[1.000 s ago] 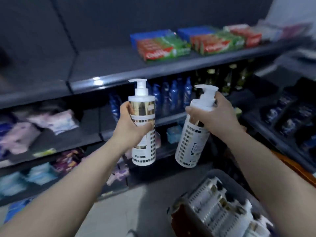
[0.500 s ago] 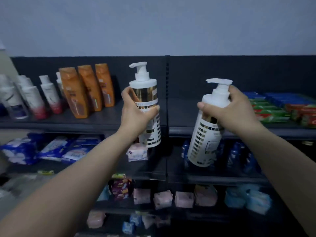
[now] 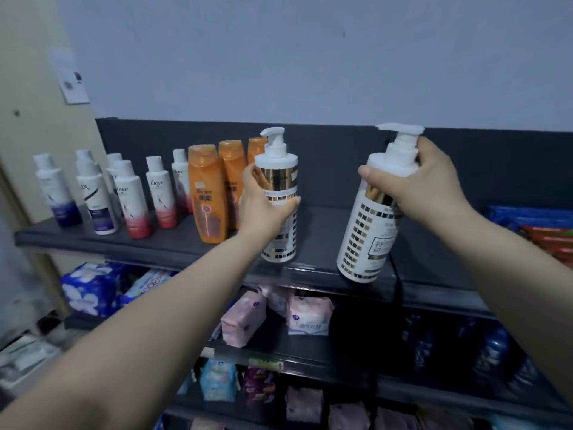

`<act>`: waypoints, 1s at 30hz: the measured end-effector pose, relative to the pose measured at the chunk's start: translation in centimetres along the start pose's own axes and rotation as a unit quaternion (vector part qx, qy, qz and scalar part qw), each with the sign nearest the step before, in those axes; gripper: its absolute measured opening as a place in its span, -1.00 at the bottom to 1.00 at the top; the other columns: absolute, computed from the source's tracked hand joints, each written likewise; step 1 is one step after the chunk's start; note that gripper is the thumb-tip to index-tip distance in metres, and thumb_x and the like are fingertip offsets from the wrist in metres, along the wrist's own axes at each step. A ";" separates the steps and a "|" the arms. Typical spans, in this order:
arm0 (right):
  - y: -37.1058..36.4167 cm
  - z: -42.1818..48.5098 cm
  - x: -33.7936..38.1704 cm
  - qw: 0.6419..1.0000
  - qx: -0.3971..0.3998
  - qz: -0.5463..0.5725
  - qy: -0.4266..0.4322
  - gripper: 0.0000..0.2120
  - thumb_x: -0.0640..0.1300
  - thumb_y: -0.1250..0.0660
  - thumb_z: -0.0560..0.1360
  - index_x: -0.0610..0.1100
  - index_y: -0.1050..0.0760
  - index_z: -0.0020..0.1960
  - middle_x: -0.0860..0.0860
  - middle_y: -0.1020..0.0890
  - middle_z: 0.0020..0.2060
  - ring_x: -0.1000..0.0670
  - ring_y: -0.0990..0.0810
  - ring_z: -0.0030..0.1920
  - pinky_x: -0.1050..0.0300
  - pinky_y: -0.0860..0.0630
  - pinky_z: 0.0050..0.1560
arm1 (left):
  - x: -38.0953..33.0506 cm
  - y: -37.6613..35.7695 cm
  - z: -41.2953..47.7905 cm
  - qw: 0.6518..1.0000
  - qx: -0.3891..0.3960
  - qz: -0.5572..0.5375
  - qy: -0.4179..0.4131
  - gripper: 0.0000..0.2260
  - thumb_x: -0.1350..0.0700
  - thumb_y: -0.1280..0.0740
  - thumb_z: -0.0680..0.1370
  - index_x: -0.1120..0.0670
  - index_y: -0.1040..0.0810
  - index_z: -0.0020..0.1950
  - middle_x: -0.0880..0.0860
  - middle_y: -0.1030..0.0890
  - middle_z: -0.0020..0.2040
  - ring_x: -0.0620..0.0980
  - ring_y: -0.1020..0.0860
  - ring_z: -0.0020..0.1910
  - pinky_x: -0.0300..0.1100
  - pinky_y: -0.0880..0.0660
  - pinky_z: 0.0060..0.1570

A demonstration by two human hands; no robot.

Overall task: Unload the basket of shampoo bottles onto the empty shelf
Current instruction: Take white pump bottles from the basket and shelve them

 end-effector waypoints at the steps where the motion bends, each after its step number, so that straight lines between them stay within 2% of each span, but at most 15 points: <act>1: -0.8 0.7 0.0 1.000 0.002 -0.002 0.001 -0.52 0.28 -0.50 0.13 0.11 -0.44 -0.07 0.17 -0.61 -0.12 0.17 -0.61 -0.12 0.14 -0.53 -0.16 | 0.6 0.0 0.3 1.000 0.000 0.007 0.006 -0.17 0.04 -0.55 0.33 0.03 -0.12 0.45 0.05 -0.49 0.26 0.04 -0.51 0.20 0.00 -0.47 0.22; 4: -3.0 3.2 0.0 1.000 0.007 -0.005 0.004 -0.50 0.29 -0.49 0.15 0.10 -0.44 -0.04 0.18 -0.60 -0.11 0.17 -0.60 -0.10 0.12 -0.54 -0.09 | 1.9 -0.3 1.3 1.000 -0.003 0.014 0.017 -0.16 0.03 -0.55 0.33 0.00 -0.11 0.45 0.03 -0.48 0.27 0.02 -0.50 0.20 -0.11 -0.44 0.17; 8: -6.0 6.3 -0.5 1.000 0.019 0.000 -0.003 -0.47 0.28 -0.50 0.15 0.10 -0.43 0.00 0.21 -0.57 -0.12 0.17 -0.58 -0.09 0.05 -0.56 -0.01 | 2.7 -1.0 2.3 0.999 0.009 0.027 0.022 -0.15 0.01 -0.55 0.34 -0.04 -0.08 0.45 0.03 -0.46 0.30 0.02 -0.48 0.24 -0.02 -0.45 0.24; 13: -9.5 9.0 -2.7 0.999 0.048 -0.013 -0.016 -0.47 0.27 -0.50 0.18 0.06 -0.43 0.02 0.16 -0.59 -0.07 0.04 -0.60 -0.04 -0.10 -0.56 0.05 | 3.9 -1.5 2.6 0.999 0.012 0.013 0.028 -0.14 0.06 -0.56 0.35 -0.01 -0.08 0.47 0.00 -0.47 0.29 -0.03 -0.48 0.23 -0.04 -0.45 0.25; 18: -13.3 10.1 -4.7 0.996 0.084 -0.017 -0.037 -0.45 0.28 -0.49 0.19 0.05 -0.44 0.06 0.11 -0.58 -0.01 0.01 -0.59 0.01 -0.11 -0.55 0.07 | 4.6 -1.3 2.0 0.999 0.032 -0.011 0.018 -0.13 0.06 -0.55 0.35 -0.20 -0.06 0.45 -0.04 -0.43 0.35 -0.11 -0.46 0.28 -0.17 -0.42 0.25; 21: -15.0 10.7 -4.9 0.996 0.080 -0.038 -0.029 -0.35 0.30 -0.47 0.20 0.01 -0.42 0.16 0.04 -0.56 0.09 -0.03 -0.56 0.07 -0.09 -0.53 0.08 | 6.1 -1.6 1.1 0.997 0.061 0.005 0.057 -0.15 0.03 -0.54 0.37 -0.11 -0.08 0.49 -0.09 -0.48 0.29 -0.12 -0.49 0.24 -0.18 -0.43 0.20; 24: -15.6 10.7 -5.9 0.994 0.097 0.034 -0.023 -0.18 0.19 -0.50 0.27 0.02 -0.20 0.40 0.04 -0.47 0.25 0.00 -0.50 0.19 0.01 -0.46 0.16 | 7.7 -1.6 0.2 0.993 0.077 0.022 0.092 -0.25 0.03 -0.53 0.39 -0.07 -0.18 0.45 -0.14 -0.51 0.21 -0.10 -0.51 0.21 -0.14 -0.46 0.18; 26: -15.6 9.6 -7.9 0.981 0.164 0.087 -0.057 -0.04 0.02 -0.53 0.31 0.16 0.03 0.50 0.14 -0.43 0.28 0.06 -0.48 0.18 0.00 -0.43 0.15 | 8.5 -1.6 -0.3 0.990 0.087 0.025 0.104 -0.29 0.02 -0.53 0.39 -0.08 -0.22 0.43 -0.18 -0.52 0.16 -0.13 -0.52 0.18 -0.17 -0.47 0.16; 27: -15.7 8.9 -9.1 0.971 0.209 0.092 -0.072 -0.01 -0.09 -0.53 0.32 0.19 0.06 0.50 0.18 -0.46 0.22 0.09 -0.50 0.13 -0.01 -0.45 0.13 | 8.7 -1.6 -0.3 0.990 0.090 0.028 0.107 -0.30 0.00 -0.53 0.39 -0.09 -0.23 0.42 -0.23 -0.52 0.13 -0.17 -0.52 0.15 -0.23 -0.47 0.13; 28: -15.9 8.2 -10.3 0.961 0.248 0.089 -0.083 -0.03 -0.19 -0.53 0.32 0.16 0.01 0.50 0.19 -0.51 0.15 0.11 -0.54 0.09 -0.03 -0.48 0.13 | 8.9 -1.5 -0.4 0.989 0.093 0.033 0.108 -0.30 -0.02 -0.53 0.39 -0.10 -0.23 0.41 -0.28 -0.51 0.10 -0.22 -0.51 0.11 -0.30 -0.45 0.09; 30: -16.4 7.6 -11.9 0.954 0.268 0.084 -0.099 -0.18 -0.28 -0.53 0.30 0.03 -0.18 0.41 0.14 -0.56 0.05 0.08 -0.57 0.07 -0.08 -0.52 0.14 | 9.0 -1.5 -0.3 0.988 0.101 0.039 0.108 -0.30 -0.02 -0.53 0.39 -0.09 -0.23 0.42 -0.32 -0.50 0.06 -0.30 -0.49 0.05 -0.41 -0.39 0.02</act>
Point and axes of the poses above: each hand's wrist, its own z-axis towards the middle knuckle, its own y-axis out of the back of the hand, x = y × z, the point moved 4 cm from there along z, towards the middle knuckle
